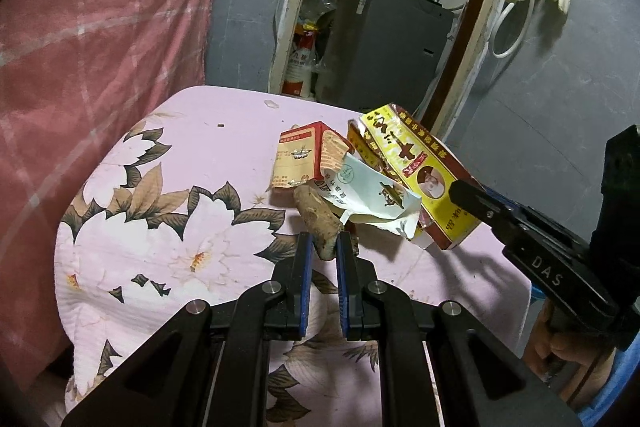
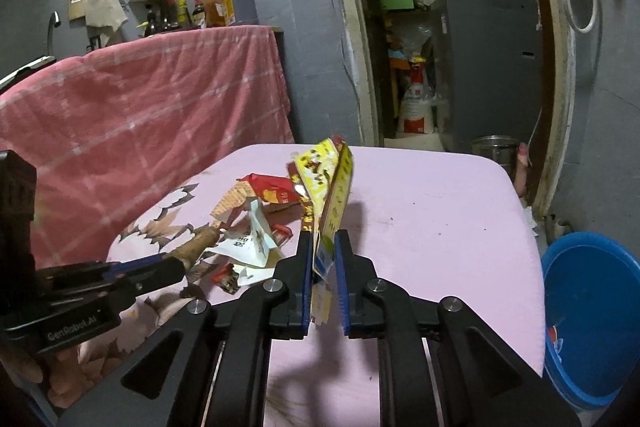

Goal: Collect trash

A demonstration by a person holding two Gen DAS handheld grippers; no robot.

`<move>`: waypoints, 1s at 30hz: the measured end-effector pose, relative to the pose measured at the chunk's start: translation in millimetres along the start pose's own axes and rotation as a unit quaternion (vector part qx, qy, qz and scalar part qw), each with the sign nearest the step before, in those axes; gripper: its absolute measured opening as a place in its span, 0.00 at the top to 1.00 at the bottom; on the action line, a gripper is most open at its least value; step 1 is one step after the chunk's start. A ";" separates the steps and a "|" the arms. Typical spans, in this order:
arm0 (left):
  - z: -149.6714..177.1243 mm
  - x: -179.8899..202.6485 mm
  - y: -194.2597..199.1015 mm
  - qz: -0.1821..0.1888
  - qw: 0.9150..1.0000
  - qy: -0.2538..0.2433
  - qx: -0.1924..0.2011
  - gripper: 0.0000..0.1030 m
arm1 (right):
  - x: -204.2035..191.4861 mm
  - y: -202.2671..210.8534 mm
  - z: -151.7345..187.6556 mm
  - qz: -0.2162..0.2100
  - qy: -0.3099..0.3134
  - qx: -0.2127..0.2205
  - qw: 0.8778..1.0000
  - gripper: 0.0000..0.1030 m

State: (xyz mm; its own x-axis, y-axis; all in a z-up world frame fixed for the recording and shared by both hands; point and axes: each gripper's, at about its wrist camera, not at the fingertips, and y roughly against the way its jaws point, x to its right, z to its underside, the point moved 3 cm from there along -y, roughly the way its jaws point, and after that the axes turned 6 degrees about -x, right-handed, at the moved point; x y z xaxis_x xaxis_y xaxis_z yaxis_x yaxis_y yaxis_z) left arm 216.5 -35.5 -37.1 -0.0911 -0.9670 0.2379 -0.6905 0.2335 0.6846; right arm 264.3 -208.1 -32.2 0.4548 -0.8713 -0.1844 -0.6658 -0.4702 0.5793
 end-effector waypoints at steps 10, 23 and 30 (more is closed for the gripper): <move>0.2 -0.3 5.4 0.001 1.000 -0.001 0.013 0.92 | -8.5 -15.6 3.6 0.020 0.017 -0.020 0.999 0.97; 6.6 18.0 16.3 -0.018 0.998 -0.040 0.037 1.00 | -8.9 18.3 2.0 0.076 0.050 0.045 0.995 0.99; 8.7 8.3 3.9 0.023 1.000 -0.020 -0.006 1.00 | -2.3 22.5 6.8 0.074 0.047 0.038 0.995 0.99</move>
State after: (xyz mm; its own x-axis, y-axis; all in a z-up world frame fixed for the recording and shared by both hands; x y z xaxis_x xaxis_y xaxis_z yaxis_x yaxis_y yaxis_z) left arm 206.8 -43.5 -38.4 -0.1519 -0.9584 0.2415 -0.6770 0.2789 0.6811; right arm 244.3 -217.7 -24.2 0.4000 -0.9162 -0.0251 -0.7704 -0.3509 0.5324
